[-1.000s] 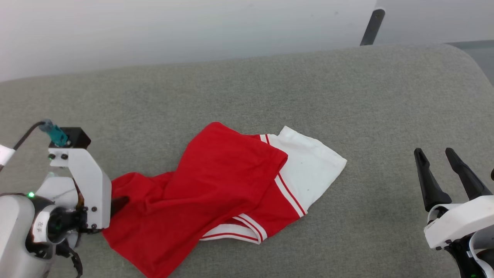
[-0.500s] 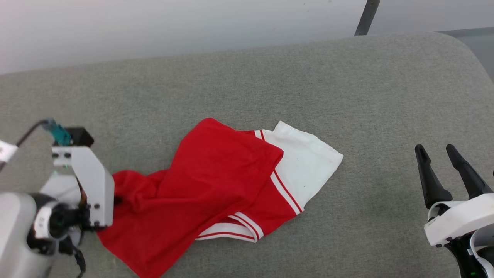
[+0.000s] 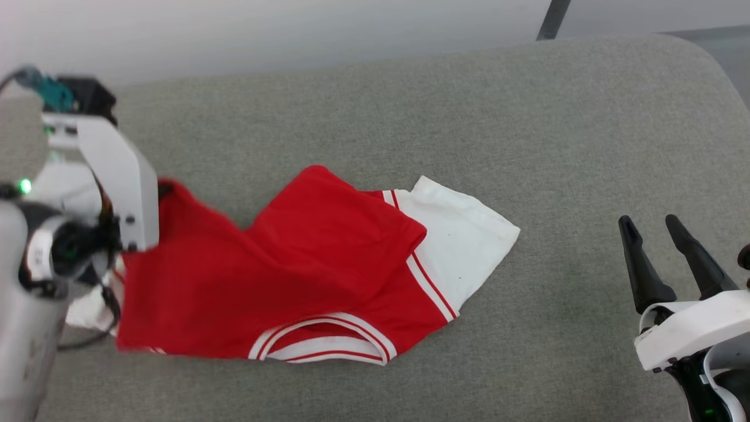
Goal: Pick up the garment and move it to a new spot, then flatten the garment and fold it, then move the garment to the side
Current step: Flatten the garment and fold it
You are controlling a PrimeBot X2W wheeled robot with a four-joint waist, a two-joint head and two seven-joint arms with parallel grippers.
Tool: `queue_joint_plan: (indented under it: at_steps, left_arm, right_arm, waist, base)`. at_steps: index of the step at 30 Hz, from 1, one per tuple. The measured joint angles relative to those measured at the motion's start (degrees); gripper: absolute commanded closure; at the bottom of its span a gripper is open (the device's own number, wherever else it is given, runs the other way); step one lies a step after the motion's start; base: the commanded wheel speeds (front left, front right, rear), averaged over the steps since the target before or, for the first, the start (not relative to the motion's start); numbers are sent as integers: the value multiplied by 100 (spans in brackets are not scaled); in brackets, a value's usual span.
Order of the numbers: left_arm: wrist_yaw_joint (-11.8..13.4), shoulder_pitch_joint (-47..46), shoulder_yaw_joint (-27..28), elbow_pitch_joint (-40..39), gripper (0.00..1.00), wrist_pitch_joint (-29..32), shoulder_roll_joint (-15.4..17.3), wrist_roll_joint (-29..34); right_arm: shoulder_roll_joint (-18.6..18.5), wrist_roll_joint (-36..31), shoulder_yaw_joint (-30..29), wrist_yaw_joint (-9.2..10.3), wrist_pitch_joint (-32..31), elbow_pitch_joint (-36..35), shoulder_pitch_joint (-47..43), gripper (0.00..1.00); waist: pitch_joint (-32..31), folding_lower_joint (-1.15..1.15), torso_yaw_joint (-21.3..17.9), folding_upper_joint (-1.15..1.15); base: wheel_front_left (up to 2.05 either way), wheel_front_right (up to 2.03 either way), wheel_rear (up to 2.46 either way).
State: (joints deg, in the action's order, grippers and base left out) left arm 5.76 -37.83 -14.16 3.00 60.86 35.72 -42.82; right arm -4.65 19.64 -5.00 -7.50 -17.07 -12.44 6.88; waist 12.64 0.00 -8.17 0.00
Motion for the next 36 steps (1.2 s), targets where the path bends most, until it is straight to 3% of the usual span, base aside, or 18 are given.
queue_joint_plan:
  at_steps: [7,12,14,15,16,18,26,36]
  left_arm:
    - [-410,-979,-183,973,100,-860,-164,482]
    - [-560,-1523,-241,1906,100,-1559,-264,787]
    - [-591,-1647,-241,2282,90,-1880,-326,866]
    - [-630,-1720,-255,2460,95,-2047,-360,903]
    - [-682,-1781,-279,2629,79,-2185,-389,934]
    - [-688,-1876,-301,2989,0,-2366,-460,991]
    - [-1016,-2114,-337,3584,0,-2822,-598,887]
    - [-1232,-1430,-431,2982,0,-2865,-452,538]
  right_arm:
    - [-19,64,167,0,31,79,117,0]
    - [-11,123,316,0,111,160,221,0]
    - [-9,148,365,0,147,215,257,0]
    - [-5,148,386,0,171,241,291,0]
    - [-1,149,402,0,197,266,322,0]
    - [2,165,437,0,229,322,342,0]
    - [-8,152,426,0,299,457,364,0]
    - [-67,65,250,0,280,450,211,0]
  waist:
    - [212,0,-172,0]
    - [441,0,-327,0]
    - [542,0,-388,0]
    - [593,0,-418,0]
    - [641,0,-445,0]
    - [729,0,-490,0]
    - [784,0,-402,0]
    - [289,0,12,0]
  base:
    - [0,0,0]
    - [0,0,0]
    - [0,0,0]
    - [0,0,0]
    - [0,0,0]
    - [0,0,0]
    - [0,0,0]
    - [0,0,0]
